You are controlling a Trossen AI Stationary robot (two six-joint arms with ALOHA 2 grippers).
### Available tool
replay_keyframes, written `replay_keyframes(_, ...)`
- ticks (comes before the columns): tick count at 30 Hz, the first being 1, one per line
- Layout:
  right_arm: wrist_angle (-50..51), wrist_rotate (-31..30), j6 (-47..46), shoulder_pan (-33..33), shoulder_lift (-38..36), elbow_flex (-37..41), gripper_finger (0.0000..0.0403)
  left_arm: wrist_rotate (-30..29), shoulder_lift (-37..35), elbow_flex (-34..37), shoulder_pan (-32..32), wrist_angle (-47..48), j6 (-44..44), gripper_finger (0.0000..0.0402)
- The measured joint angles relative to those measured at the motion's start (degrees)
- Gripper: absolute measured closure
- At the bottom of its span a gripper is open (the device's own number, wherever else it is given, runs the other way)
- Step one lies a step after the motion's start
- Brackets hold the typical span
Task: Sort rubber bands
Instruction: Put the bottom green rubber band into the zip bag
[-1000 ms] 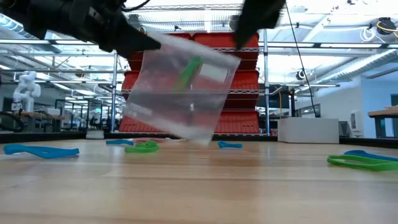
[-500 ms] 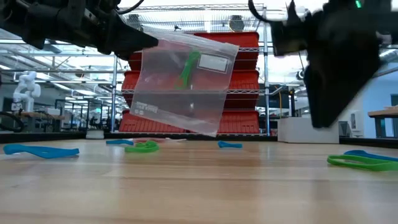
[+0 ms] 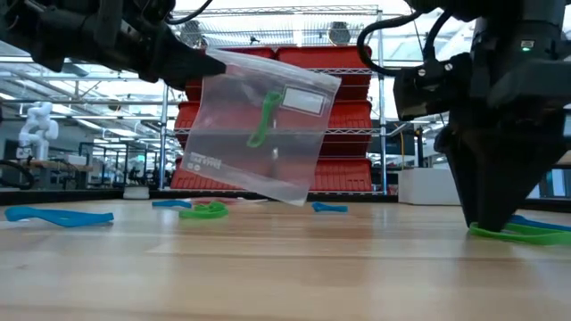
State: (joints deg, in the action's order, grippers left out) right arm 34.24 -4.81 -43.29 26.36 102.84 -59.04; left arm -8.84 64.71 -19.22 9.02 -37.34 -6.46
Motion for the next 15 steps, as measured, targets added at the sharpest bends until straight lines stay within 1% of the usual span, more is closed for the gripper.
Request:
replay_keyframes(2, 0.2, -0.1, 0.9, 0.0, 0.3, -0.1, 0.0319, 0.0, 0.0, 0.0, 0.0, 0.5, 0.0, 0.0401)
replay_keyframes(5, 1.3, -0.9, 2.4, 0.0, 0.3, -0.9, 0.038, 0.0, 0.0, 0.0, 0.0, 0.4, 0.0, 0.0402)
replay_keyframes(7, 3.6, -3.0, 3.6, 0.0, 0.3, -2.9, 0.0395, 0.0, 0.0, 0.0, 0.0, 0.4, 0.0, 0.0401)
replay_keyframes(9, 6.3, -5.7, 4.6, -0.1, -0.3, -6.4, 0.0394, 0.0, 0.0, 0.0, 0.0, 0.4, 0.0, 0.0402)
replay_keyframes(12, 9.6, -12.9, 7.4, -0.2, -0.5, -12.8, 0.04, -0.2, 0.0, 0.0, 0.0, 0.4, 0.0, 0.0402)
replay_keyframes(15, 9.2, -24.4, 10.7, -0.2, -0.5, -18.5, 0.04, -0.6, 0.0, 0.0, 0.0, 0.2, 0.3, 0.0401)
